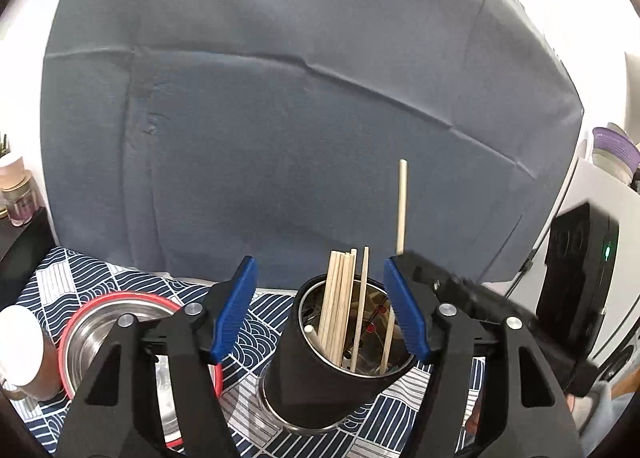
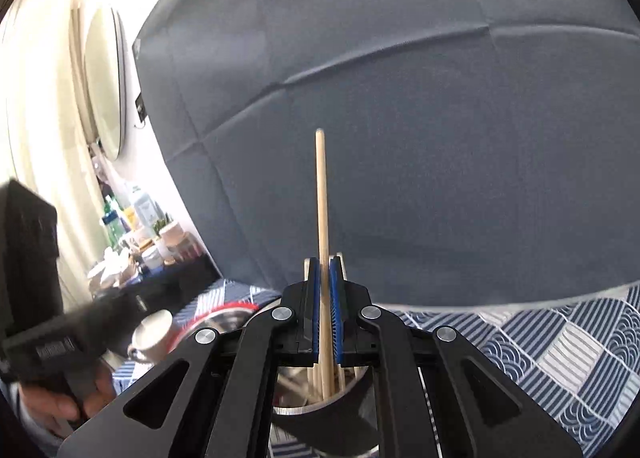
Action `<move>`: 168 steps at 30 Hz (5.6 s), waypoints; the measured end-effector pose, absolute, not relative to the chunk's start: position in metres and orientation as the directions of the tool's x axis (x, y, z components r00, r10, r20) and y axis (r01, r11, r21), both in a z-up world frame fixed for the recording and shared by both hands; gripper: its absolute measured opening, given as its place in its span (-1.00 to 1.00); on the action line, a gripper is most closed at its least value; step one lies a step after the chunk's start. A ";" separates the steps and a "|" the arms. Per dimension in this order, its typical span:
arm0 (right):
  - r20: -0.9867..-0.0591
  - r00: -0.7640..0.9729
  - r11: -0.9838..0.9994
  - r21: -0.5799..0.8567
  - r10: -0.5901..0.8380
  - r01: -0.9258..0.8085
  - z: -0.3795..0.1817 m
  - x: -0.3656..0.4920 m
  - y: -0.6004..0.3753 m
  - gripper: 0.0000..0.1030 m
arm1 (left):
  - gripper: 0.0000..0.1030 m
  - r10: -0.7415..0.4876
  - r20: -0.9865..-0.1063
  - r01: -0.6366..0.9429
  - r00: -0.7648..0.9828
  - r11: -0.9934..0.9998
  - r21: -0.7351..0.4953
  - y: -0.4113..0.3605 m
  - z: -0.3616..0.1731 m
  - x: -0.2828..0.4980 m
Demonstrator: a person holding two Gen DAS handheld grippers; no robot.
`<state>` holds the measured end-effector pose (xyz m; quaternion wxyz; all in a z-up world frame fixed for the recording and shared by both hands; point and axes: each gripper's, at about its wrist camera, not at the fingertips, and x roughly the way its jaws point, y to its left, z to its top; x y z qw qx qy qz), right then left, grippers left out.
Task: Organize utensils
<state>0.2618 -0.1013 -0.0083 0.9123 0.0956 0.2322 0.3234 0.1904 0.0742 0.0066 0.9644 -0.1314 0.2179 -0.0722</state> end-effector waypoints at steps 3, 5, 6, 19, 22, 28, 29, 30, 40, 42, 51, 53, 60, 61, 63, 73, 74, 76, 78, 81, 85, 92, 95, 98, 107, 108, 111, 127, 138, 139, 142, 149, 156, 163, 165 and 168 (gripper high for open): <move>-0.379 0.692 0.789 0.312 0.615 -0.530 -0.009 0.254 -0.105 -0.83 | 0.73 -0.155 -0.407 0.045 0.900 0.962 -0.268 0.076 0.008 0.183; -0.383 0.697 0.796 0.300 0.606 -0.526 -0.006 0.250 -0.108 -0.83 | 0.88 -0.120 -0.430 0.012 0.895 0.969 -0.246 0.076 0.009 0.181; -0.384 0.702 0.800 0.295 0.600 -0.523 -0.005 0.248 -0.110 -0.82 | 0.88 -0.113 -0.438 0.006 0.892 0.971 -0.238 0.077 0.009 0.179; -0.373 0.779 0.864 0.211 0.504 -0.458 0.020 0.217 -0.127 0.66 | 0.88 -0.025 -0.489 -0.073 0.872 0.981 -0.180 0.081 0.018 0.156; -0.388 0.783 0.874 0.195 0.485 -0.445 0.022 0.211 -0.128 0.69 | 0.88 0.029 -0.481 -0.114 0.876 0.982 -0.149 0.079 0.021 0.148; -0.420 0.793 0.897 0.183 0.441 -0.402 0.027 0.200 -0.133 0.78 | 0.88 0.020 -0.518 -0.110 0.855 0.983 -0.144 0.075 0.023 0.130; -0.425 0.795 0.901 0.180 0.434 -0.396 0.028 0.197 -0.135 0.79 | 0.88 0.011 -0.523 -0.103 0.852 0.984 -0.148 0.074 0.023 0.129; -0.428 0.797 0.904 0.175 0.427 -0.390 0.029 0.196 -0.135 0.79 | 0.88 -0.002 -0.530 -0.092 0.848 0.984 -0.152 0.074 0.023 0.125; -0.478 0.793 0.926 0.162 0.377 -0.342 0.034 0.169 -0.150 0.82 | 0.88 0.011 -0.580 -0.071 0.815 0.994 -0.080 0.059 0.021 0.100; -0.481 0.793 0.926 0.158 0.375 -0.342 0.037 0.163 -0.152 0.82 | 0.88 0.001 -0.589 -0.073 0.808 0.992 -0.099 0.059 0.021 0.096; -0.549 0.750 0.929 0.197 0.369 -0.312 0.046 0.134 -0.169 0.84 | 0.89 0.052 -0.629 -0.123 0.776 0.990 -0.069 0.054 0.017 0.075; -0.582 0.734 0.936 0.195 0.350 -0.291 0.044 0.130 -0.172 0.84 | 0.89 0.059 -0.636 -0.123 0.770 0.991 -0.056 0.051 0.016 0.069; -0.653 0.691 0.947 0.143 0.309 -0.288 0.036 0.106 -0.179 0.84 | 0.89 0.084 -0.680 -0.153 0.728 0.987 -0.041 0.046 0.017 0.055; -0.662 0.681 0.945 0.147 0.313 -0.291 0.035 0.100 -0.181 0.84 | 0.89 0.082 -0.684 -0.154 0.725 0.987 -0.045 0.045 0.018 0.052; -0.682 0.666 0.950 0.152 0.302 -0.274 0.034 0.089 -0.185 0.84 | 0.89 0.076 -0.689 -0.149 0.721 0.988 -0.047 0.042 0.020 0.047; -0.728 0.629 0.959 0.157 0.274 -0.236 0.023 0.062 -0.194 0.84 | 0.89 0.058 -0.721 -0.116 0.691 0.993 -0.032 0.018 0.015 0.023; -0.731 0.624 0.959 0.160 0.275 -0.235 0.023 0.061 -0.194 0.84 | 0.89 0.060 -0.724 -0.119 0.688 0.992 -0.031 0.017 0.014 0.022; -0.734 0.621 0.959 0.159 0.275 -0.236 0.020 0.058 -0.193 0.84 | 0.89 0.072 -0.730 -0.134 0.680 0.991 -0.027 0.016 0.011 0.020; -0.742 0.611 0.958 0.158 0.275 -0.238 0.018 0.058 -0.193 0.84 | 0.89 0.079 -0.731 -0.147 0.677 0.989 -0.029 0.018 0.011 0.020; -0.744 0.611 0.959 0.152 0.270 -0.239 0.017 0.056 -0.193 0.84 | 0.89 0.079 -0.735 -0.158 0.673 0.987 -0.038 0.019 0.009 0.019; -0.746 0.610 0.960 0.151 0.267 -0.235 0.016 0.055 -0.193 0.84 | 0.89 0.069 -0.750 -0.151 0.658 0.988 -0.042 0.018 0.004 0.018; -0.760 0.589 0.957 0.158 0.274 -0.242 0.012 0.057 -0.192 0.84 | 0.89 0.063 -0.752 -0.159 0.656 0.986 -0.056 0.020 0.004 0.016; -0.759 0.592 0.957 0.144 0.269 -0.250 0.013 0.056 -0.189 0.84 | 0.89 0.068 -0.748 -0.159 0.660 0.986 -0.050 0.019 0.005 0.015; -0.756 0.596 0.956 0.138 0.271 -0.259 0.015 0.055 -0.187 0.84 | 0.89 0.063 -0.747 -0.154 0.662 0.987 -0.053 0.020 0.006 0.015; -0.757 0.596 0.956 0.127 0.267 -0.266 0.015 0.053 -0.184 0.84 | 0.89 0.053 -0.752 -0.147 0.657 0.987 -0.059 0.021 0.003 0.014; -0.757 0.596 0.956 0.128 0.267 -0.265 0.015 0.052 -0.184 0.84 | 0.89 0.048 -0.753 -0.142 0.657 0.988 -0.061 0.021 0.003 0.014; -0.756 0.598 0.957 0.129 0.266 -0.262 0.015 0.051 -0.184 0.84 | 0.89 0.042 -0.754 -0.135 0.655 0.989 -0.062 0.020 0.002 0.014; -0.753 0.602 0.957 0.135 0.267 -0.256 0.017 0.047 -0.184 0.84 | 0.89 0.048 -0.755 -0.135 0.654 0.989 -0.053 0.021 0.004 0.012; -0.751 0.595 0.953 0.154 0.285 -0.261 0.017 0.042 -0.187 0.84 | 0.89 0.044 -0.761 -0.139 0.647 0.988 -0.061 0.022 0.002 0.008; -0.751 0.595 0.953 0.154 0.285 -0.261 0.017 0.042 -0.187 0.84 | 0.89 0.046 -0.761 -0.137 0.647 0.989 -0.057 0.021 0.002 0.008; -0.752 0.596 0.953 0.154 0.284 -0.260 0.017 0.042 -0.187 0.84 | 0.89 0.044 -0.761 -0.130 0.647 0.990 -0.053 0.019 0.002 0.007; -0.750 0.601 0.957 0.149 0.274 -0.250 0.018 0.040 -0.190 0.84 | 0.89 0.041 -0.763 -0.126 0.645 0.991 -0.053 0.018 0.001 0.007; -0.752 0.599 0.957 0.155 0.275 -0.245 0.018 0.040 -0.192 0.84 | 0.89 0.037 -0.764 -0.126 0.644 0.990 -0.058 0.019 0.001 0.006; -0.758 0.587 0.955 0.169 0.284 -0.243 0.015 0.040 -0.192 0.84 | 0.89 0.036 -0.764 -0.120 0.644 0.991 -0.055 0.017 0.000 0.004; -0.760 0.586 0.955 0.168 0.282 -0.243 0.015 0.039 -0.192 0.84 | 0.89 0.036 -0.766 -0.118 0.641 0.992 -0.052 0.016 -0.001 0.003; -0.759 0.588 0.956 0.164 0.281 -0.245 0.015 0.038 -0.192 0.84 | 0.89 0.031 -0.767 -0.112 0.641 0.992 -0.053 0.014 -0.001 0.002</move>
